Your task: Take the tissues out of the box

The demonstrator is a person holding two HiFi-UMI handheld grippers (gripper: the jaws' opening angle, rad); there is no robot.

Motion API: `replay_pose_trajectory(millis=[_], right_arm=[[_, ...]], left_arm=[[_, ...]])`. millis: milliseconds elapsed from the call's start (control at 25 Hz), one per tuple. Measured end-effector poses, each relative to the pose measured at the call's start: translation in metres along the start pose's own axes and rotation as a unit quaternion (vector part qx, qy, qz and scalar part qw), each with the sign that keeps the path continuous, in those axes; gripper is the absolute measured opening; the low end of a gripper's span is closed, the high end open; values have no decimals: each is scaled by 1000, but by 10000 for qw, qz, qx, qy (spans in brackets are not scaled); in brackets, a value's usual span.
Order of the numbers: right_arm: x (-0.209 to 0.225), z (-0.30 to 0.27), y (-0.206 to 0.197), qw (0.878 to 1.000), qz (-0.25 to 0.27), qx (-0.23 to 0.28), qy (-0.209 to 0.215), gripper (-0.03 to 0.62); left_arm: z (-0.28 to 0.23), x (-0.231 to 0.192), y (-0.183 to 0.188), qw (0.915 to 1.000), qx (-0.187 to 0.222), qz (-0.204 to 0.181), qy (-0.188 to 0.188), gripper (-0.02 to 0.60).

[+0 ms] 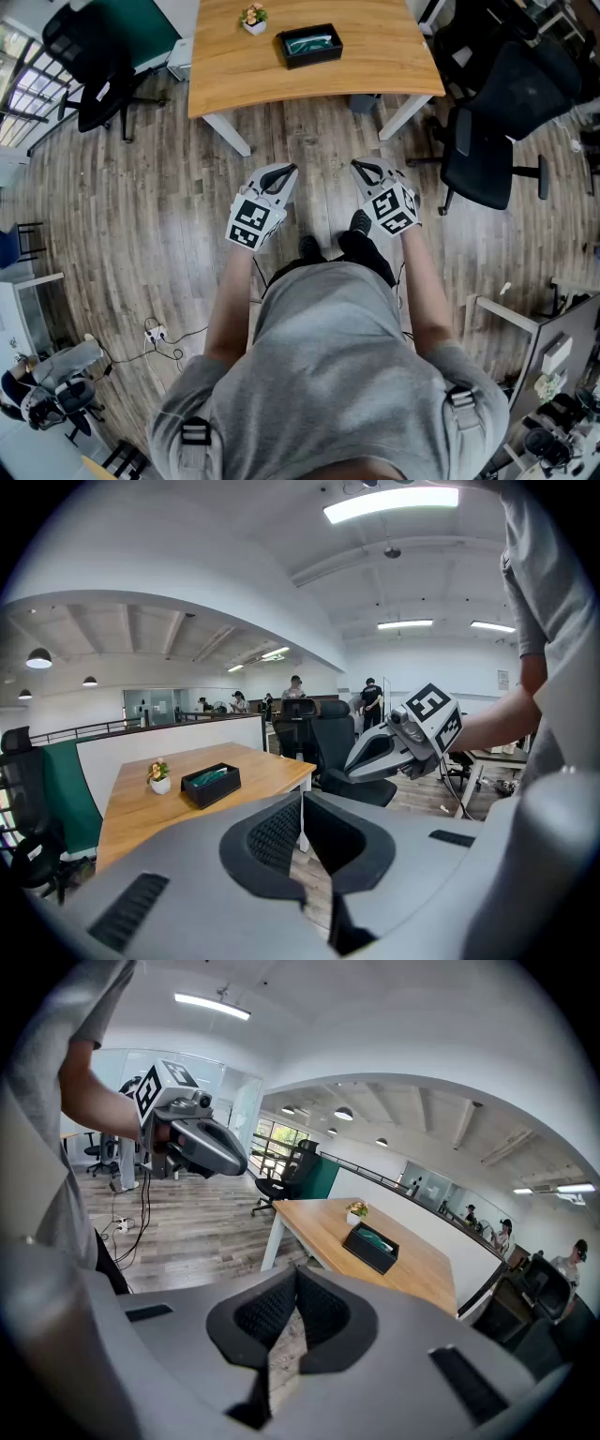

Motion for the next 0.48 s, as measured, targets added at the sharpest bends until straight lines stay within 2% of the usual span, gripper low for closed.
replay_pose_trajectory(millis=[480], right_arm=[[-6,18,-2,9996,-153,72,-215,5]], left_arm=[[9,20,5,9999,32,-114,-121,25]])
Point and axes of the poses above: the fingertips, and each gripper's own axes: z backward along the fingers, x to its right, y out of its top, the point moved 1 cm from there along z, backward along the fingers, and after that the axes turned 1 degree about z, right-handed, at the moved point
